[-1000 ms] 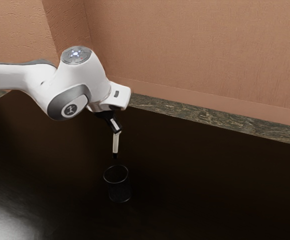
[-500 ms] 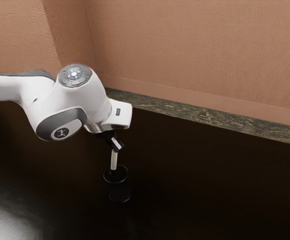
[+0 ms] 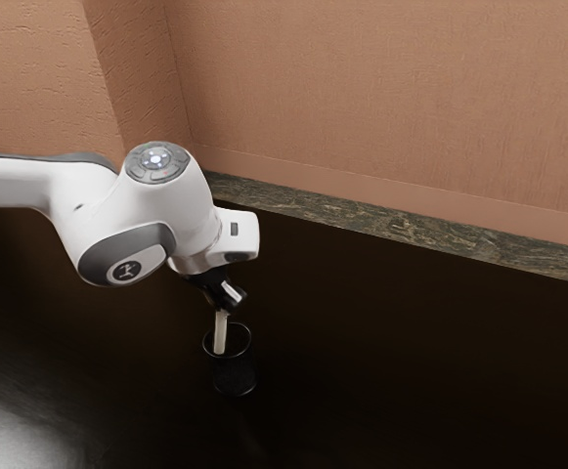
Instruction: Put the marker into the pen holder.
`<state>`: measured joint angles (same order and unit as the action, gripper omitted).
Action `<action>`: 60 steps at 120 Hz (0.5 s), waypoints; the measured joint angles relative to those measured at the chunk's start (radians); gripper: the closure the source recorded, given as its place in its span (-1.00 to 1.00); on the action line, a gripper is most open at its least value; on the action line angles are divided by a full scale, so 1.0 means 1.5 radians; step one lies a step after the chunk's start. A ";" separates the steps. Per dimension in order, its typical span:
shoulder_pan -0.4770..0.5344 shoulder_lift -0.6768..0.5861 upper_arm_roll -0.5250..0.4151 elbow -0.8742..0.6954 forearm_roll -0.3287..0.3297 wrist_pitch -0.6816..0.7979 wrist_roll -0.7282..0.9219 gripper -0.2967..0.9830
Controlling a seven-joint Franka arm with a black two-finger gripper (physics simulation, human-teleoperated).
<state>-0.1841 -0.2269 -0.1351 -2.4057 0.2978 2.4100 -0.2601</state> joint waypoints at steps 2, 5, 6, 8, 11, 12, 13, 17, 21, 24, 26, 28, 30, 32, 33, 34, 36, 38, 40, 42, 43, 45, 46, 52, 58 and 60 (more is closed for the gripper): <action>0.000 0.000 0.000 0.000 -0.001 0.000 -0.001 0.22; 0.000 0.000 0.000 0.000 -0.002 0.000 -0.003 0.14; 0.000 0.000 0.000 0.000 -0.003 0.000 -0.004 0.11; 0.000 0.000 0.000 0.000 -0.003 0.000 -0.005 0.06; 0.001 -0.002 0.000 0.000 -0.004 0.000 -0.007 0.00; 0.001 -0.003 0.000 0.000 -0.005 0.000 -0.008 -0.03; 0.001 -0.004 0.000 0.001 -0.005 0.000 -0.008 -0.04; 0.002 -0.006 0.001 0.003 -0.006 0.000 -0.010 -0.12; 0.002 -0.011 0.003 0.008 -0.006 -0.001 -0.012 -0.18; 0.003 -0.016 0.007 0.013 -0.007 -0.001 -0.013 -0.22; 0.003 -0.018 0.012 0.020 -0.007 -0.001 -0.014 -0.24; 0.004 -0.019 0.017 0.028 -0.007 -0.001 -0.014 -0.26; 0.006 -0.019 0.021 0.040 -0.009 -0.001 -0.015 -0.28; 0.010 -0.019 0.024 0.056 -0.011 -0.001 -0.016 -0.30; 0.012 -0.019 0.025 0.066 -0.012 -0.001 -0.017 -0.31; 0.014 -0.018 0.026 0.074 -0.012 -0.002 -0.017 -0.32; 0.017 -0.018 0.027 0.090 -0.014 -0.005 -0.018 -0.34; 0.020 -0.016 0.028 0.113 -0.015 -0.014 -0.018 -0.35; 0.022 -0.014 0.028 0.137 -0.017 -0.026 -0.019 -0.37; 0.023 -0.010 0.029 0.169 -0.021 -0.045 -0.020 -0.38; 0.023 -0.008 0.029 0.186 -0.023 -0.055 -0.020 -0.38; 0.024 -0.003 0.030 0.220 -0.029 -0.078 -0.021 -0.40; 0.024 -0.001 0.030 0.237 -0.032 -0.090 -0.021 -0.40; 0.025 0.020 0.031 0.345 -0.047 -0.174 -0.023 -0.43; 0.044 0.036 0.033 0.440 -0.071 -0.264 -0.025 -0.45; 0.049 0.039 0.034 0.461 -0.075 -0.290 -0.026 -0.46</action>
<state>-0.1110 -0.1678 -0.0844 -1.7149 0.1850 1.9749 -0.2987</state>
